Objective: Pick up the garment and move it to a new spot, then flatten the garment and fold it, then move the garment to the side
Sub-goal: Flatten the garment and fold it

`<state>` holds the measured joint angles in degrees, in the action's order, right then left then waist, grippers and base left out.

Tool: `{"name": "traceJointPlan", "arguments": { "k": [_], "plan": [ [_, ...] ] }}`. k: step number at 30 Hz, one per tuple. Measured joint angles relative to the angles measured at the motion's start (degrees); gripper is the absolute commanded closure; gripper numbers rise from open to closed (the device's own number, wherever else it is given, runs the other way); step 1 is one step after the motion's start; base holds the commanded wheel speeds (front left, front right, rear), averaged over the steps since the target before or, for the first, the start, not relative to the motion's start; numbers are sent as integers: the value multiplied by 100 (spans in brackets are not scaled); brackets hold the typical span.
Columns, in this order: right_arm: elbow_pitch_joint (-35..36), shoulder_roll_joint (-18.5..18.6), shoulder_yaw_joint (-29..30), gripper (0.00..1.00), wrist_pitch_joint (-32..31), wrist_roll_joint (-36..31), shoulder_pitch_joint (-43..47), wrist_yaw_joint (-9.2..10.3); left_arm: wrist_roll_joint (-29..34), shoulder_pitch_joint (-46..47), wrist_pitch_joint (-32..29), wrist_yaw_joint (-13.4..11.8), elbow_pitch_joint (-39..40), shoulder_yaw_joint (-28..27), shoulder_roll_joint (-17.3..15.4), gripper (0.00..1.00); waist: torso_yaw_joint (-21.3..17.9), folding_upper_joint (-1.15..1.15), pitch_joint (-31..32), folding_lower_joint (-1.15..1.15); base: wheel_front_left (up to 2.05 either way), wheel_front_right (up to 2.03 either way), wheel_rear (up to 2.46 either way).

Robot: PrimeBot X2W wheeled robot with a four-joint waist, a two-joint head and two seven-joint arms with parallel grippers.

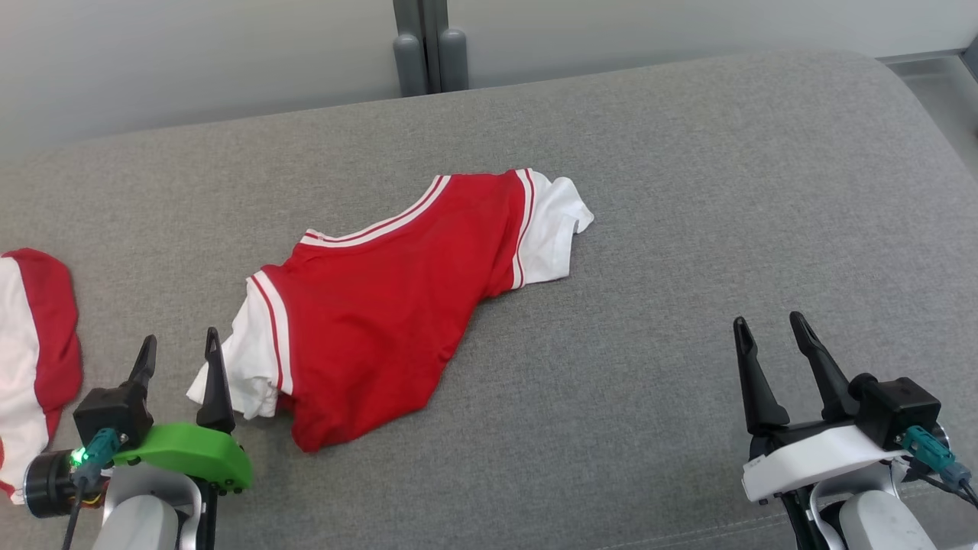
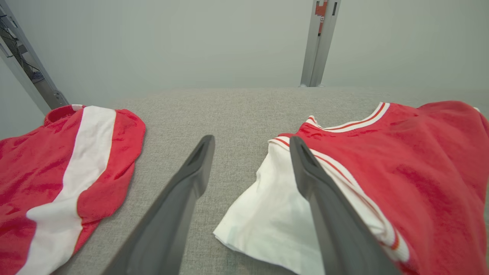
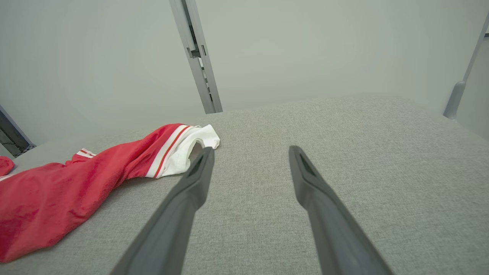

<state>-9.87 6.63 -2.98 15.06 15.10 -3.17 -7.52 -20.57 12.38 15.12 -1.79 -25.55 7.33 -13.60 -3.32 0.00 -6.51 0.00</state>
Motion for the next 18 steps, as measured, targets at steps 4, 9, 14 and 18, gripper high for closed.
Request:
{"name": "traceJointPlan", "arguments": {
  "k": [4,9,14,18],
  "plan": [
    [-18,25,-29,0,0,0,-19,1,-35,298,-68,119,-566,-1,-99,0,-61,0,-88,0,0,0,0],
    [-37,103,-27,0,0,0,-85,0,-96,664,-116,236,-1382,2,-152,0,-138,0,-236,0,0,0,0],
    [-46,158,-27,0,0,35,-188,1,-160,975,-209,309,-2219,8,-159,0,-222,0,-378,0,0,0,0],
    [-58,190,-16,0,0,57,-196,0,-264,1149,-427,334,-2760,22,-103,0,-283,0,-446,0,0,0,0]
  ]
}}
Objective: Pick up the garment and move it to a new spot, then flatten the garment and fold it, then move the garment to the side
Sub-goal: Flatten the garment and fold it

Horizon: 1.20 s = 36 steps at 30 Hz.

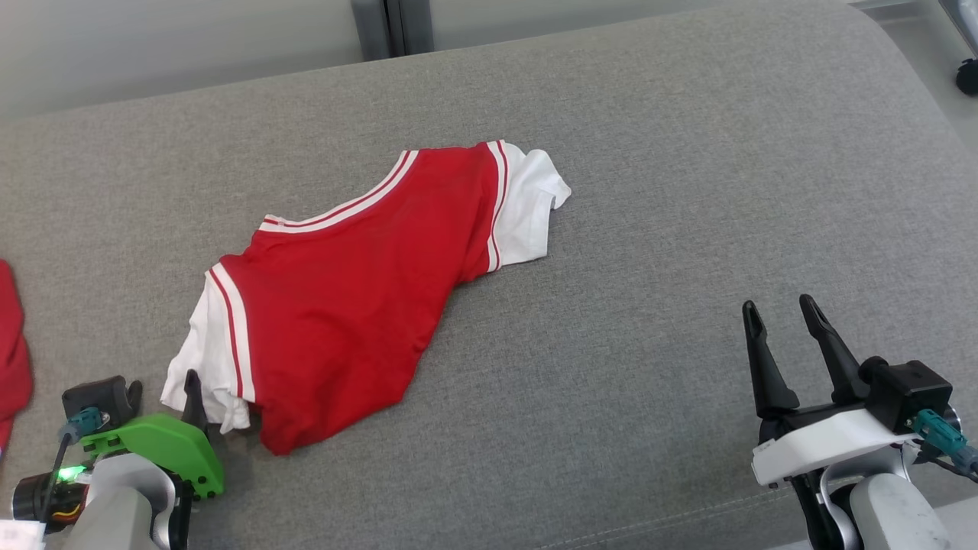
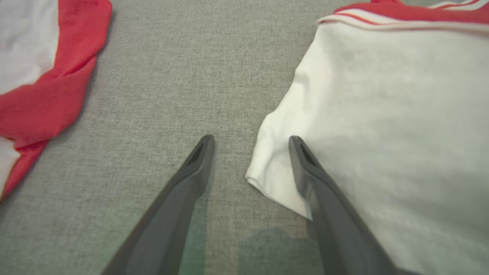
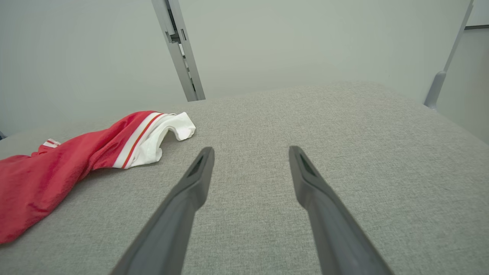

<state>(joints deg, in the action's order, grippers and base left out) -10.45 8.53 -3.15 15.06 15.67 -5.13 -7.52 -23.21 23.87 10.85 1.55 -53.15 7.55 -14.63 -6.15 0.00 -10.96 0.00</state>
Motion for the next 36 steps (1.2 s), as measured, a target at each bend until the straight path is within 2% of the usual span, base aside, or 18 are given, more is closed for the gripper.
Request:
{"name": "traceJointPlan", "arguments": {
  "k": [4,5,6,7,10,16,20,24,27,36],
  "plan": [
    [-7,-7,21,0,0,3,-14,0,-99,144,-27,130,-300,19,98,0,-18,0,-11,0,0,0,0],
    [-9,-9,31,0,0,2,-14,1,-121,171,-42,177,-358,29,99,49,-14,0,-4,0,0,0,0],
    [-10,-14,34,0,0,2,-14,1,-134,191,-15,205,-400,36,103,85,-11,0,2,0,0,0,0],
    [-12,-19,35,0,0,2,-14,0,-138,205,25,230,-441,46,116,100,-8,0,11,0,0,0,0],
    [-13,-29,49,0,0,-5,-14,0,-138,252,104,299,-538,105,166,100,14,0,46,0,0,0,0],
    [-37,-55,36,0,0,-8,-13,0,-126,333,304,256,-553,115,165,100,49,0,146,0,0,0,0],
    [-49,-81,35,0,0,-8,-10,0,-80,573,392,196,-131,33,87,100,41,0,231,0,0,0,0],
    [-52,-111,56,0,0,-19,9,1,22,777,417,190,577,44,159,100,-16,0,304,0,0,0,0],
    [-54,-147,69,0,0,-25,15,0,146,906,419,192,1199,137,353,100,-91,0,342,0,0,0,0],
    [-75,-204,169,0,0,-64,36,0,552,1096,190,325,2457,1116,944,100,-433,0,430,0,0,0,0]
  ]
}}
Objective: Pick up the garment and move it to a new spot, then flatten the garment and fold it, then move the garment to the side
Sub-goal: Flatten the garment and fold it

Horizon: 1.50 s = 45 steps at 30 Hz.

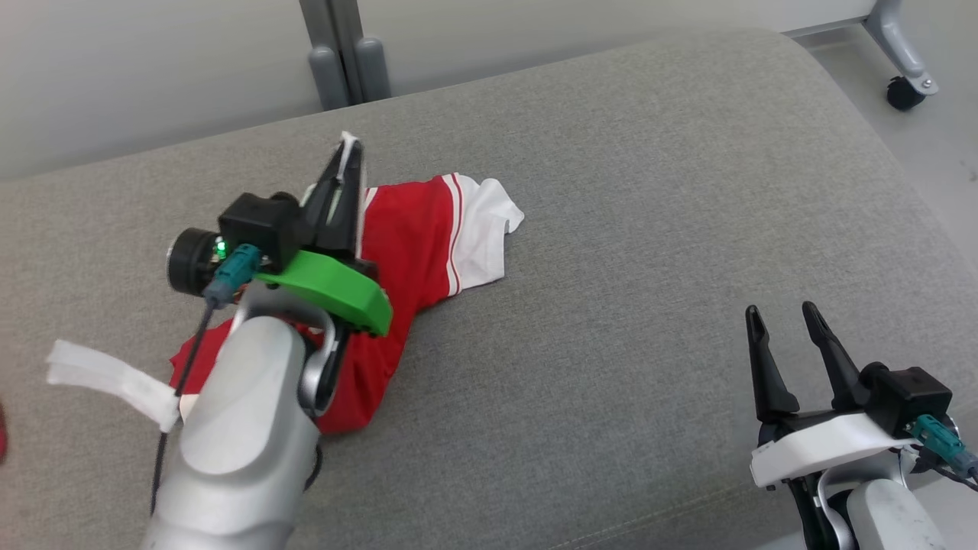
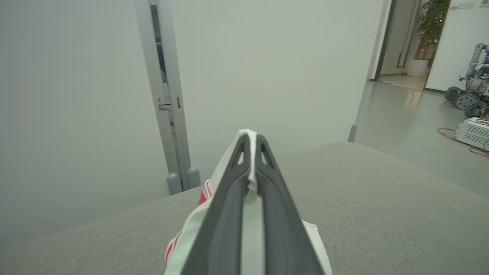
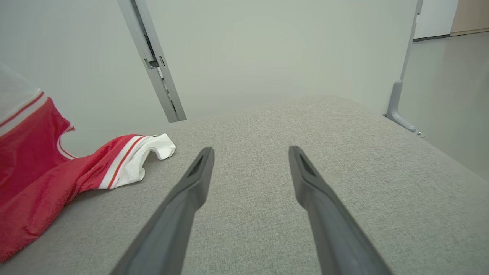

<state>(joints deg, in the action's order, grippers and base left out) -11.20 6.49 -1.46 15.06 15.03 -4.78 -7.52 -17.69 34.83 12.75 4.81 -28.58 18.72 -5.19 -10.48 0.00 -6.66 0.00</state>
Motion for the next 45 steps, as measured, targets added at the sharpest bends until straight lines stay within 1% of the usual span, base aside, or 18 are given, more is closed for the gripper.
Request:
{"name": "traceJointPlan", "arguments": {
  "k": [4,7,10,14,16,17,18,19,20,22,25,28,29,32,37,38,39,45],
  "plan": [
    [-10,2,66,0,0,0,-1,1,-58,-18,-160,91,279,606,185,100,-158,0,-3,0,0,0,0],
    [-13,1,73,0,0,1,-5,0,-159,-142,-264,135,287,1200,233,100,-273,0,-21,0,0,0,0],
    [-21,4,75,0,0,2,-18,0,-604,-416,-303,158,322,2056,227,100,-391,0,-39,0,0,0,0],
    [-23,14,86,0,0,7,-26,1,-1100,-588,-310,47,334,3082,252,100,-485,0,-68,0,0,0,0],
    [-30,14,93,0,0,7,-29,1,-1214,-624,-285,-40,271,3570,240,100,-501,0,-78,0,0,0,0],
    [-32,15,101,0,0,7,-29,1,-1328,-631,-259,-56,268,3732,238,98,-498,0,-75,0,0,0,0],
    [-37,13,102,0,0,5,-29,0,-1422,-631,-257,-90,252,3947,244,59,-489,0,-66,0,0,0,0],
    [-44,12,109,0,0,5,-29,1,-1470,-629,-210,-140,244,4101,245,2,-476,0,-54,0,0,0,0],
    [-47,10,110,0,0,1,-28,1,-1539,-617,-154,-203,247,4213,245,0,-461,0,-40,0,0,0,0],
    [-48,2,108,0,0,-8,-24,1,-1718,-549,-30,-364,266,4307,244,0,-426,0,-6,0,0,0,0],
    [-58,-2,123,0,0,-18,-6,0,-1817,-301,125,-577,256,4301,245,0,-348,0,52,0,0,0,0],
    [-70,-5,149,0,0,-57,65,0,-1870,-184,199,-768,214,4107,246,0,-248,0,121,0,0,0,0],
    [-77,1,163,0,0,-62,108,0,-1842,-137,213,-891,102,3905,245,0,-165,0,171,0,0,0,0],
    [-74,0,172,0,0,-78,143,0,-1688,-173,230,-1035,247,3362,196,0,-34,0,242,0,0,0,0],
    [-65,-18,196,0,0,-112,236,1,-1365,-700,237,-1138,554,2531,-191,0,200,0,351,0,0,0,0],
    [-67,-29,204,0,0,-122,260,0,-1254,-922,237,-1170,701,2165,-359,0,300,0,392,0,0,0,0],
    [-66,-32,220,0,0,-125,285,0,-1189,-1017,237,-1190,757,2035,-434,0,340,0,409,0,0,0,0],
    [-82,-42,271,0,0,-158,389,0,-776,-1734,237,-1343,1324,1009,-762,0,623,0,505,0,0,0,0]
  ]
}}
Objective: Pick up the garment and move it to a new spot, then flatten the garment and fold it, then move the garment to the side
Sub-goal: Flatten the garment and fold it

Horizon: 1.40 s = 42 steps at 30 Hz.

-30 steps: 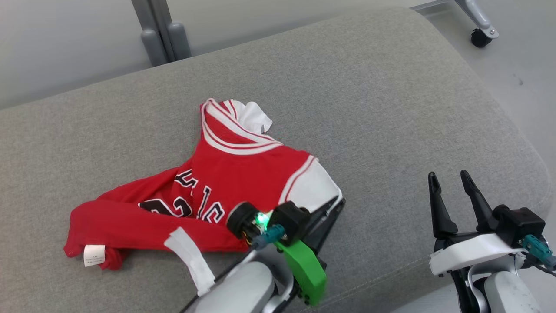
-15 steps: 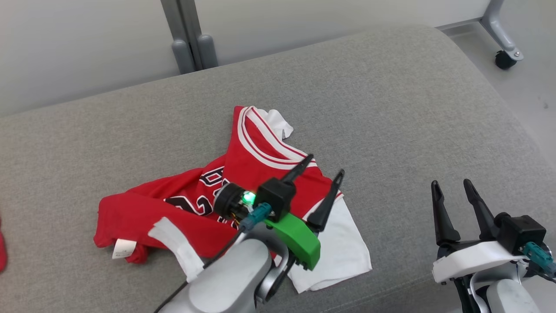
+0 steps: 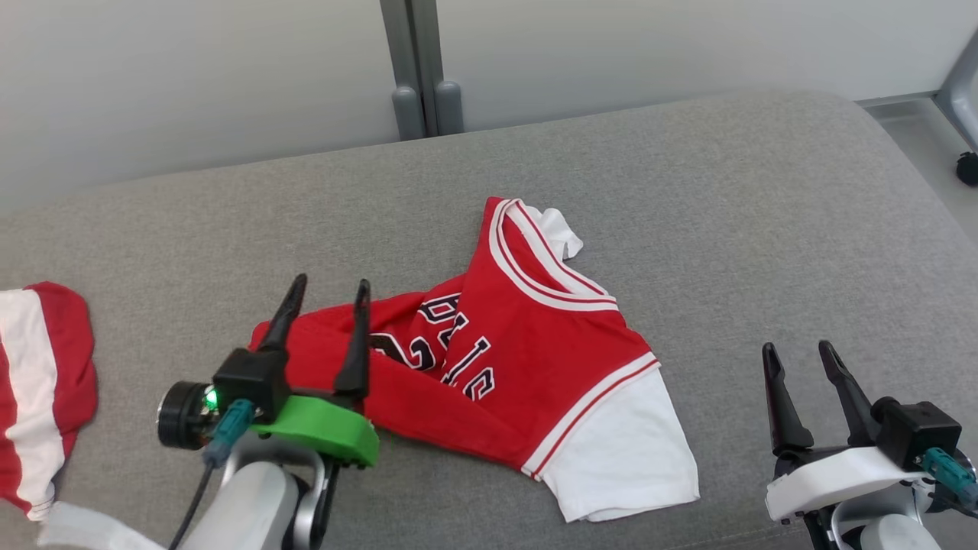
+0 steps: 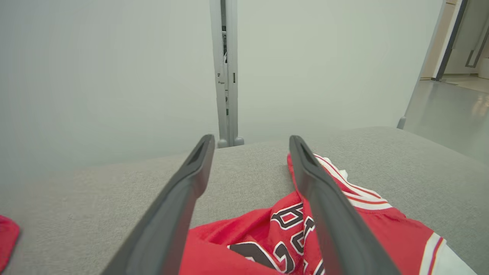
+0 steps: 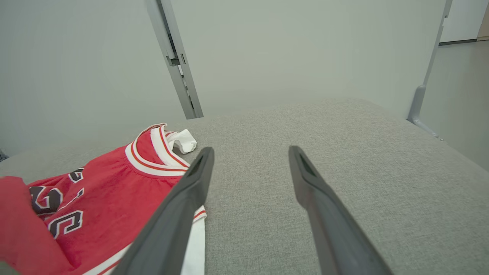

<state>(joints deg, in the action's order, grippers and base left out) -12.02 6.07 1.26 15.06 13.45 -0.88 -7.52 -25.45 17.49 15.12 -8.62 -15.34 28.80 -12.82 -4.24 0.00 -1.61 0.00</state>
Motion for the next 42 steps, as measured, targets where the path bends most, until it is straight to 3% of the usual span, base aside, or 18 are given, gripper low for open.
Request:
{"name": "traceJointPlan", "arguments": {
  "k": [11,20,34,42],
  "plan": [
    [-90,2,23,0,0,-5,28,0,482,-1351,1,13,659,-1505,-27,0,330,0,9,0,0,0,0],
    [-137,19,-43,0,0,-4,-2,0,806,-1334,1,434,353,-1894,189,0,379,0,-71,0,0,0,0],
    [-194,198,-105,0,0,105,-240,1,744,72,-20,870,-1588,-2160,44,0,77,0,-468,0,0,0,0],
    [-208,241,-104,0,0,160,-309,0,536,227,-255,1091,-2733,-2090,142,0,-105,0,-700,0,0,0,0]
  ]
}}
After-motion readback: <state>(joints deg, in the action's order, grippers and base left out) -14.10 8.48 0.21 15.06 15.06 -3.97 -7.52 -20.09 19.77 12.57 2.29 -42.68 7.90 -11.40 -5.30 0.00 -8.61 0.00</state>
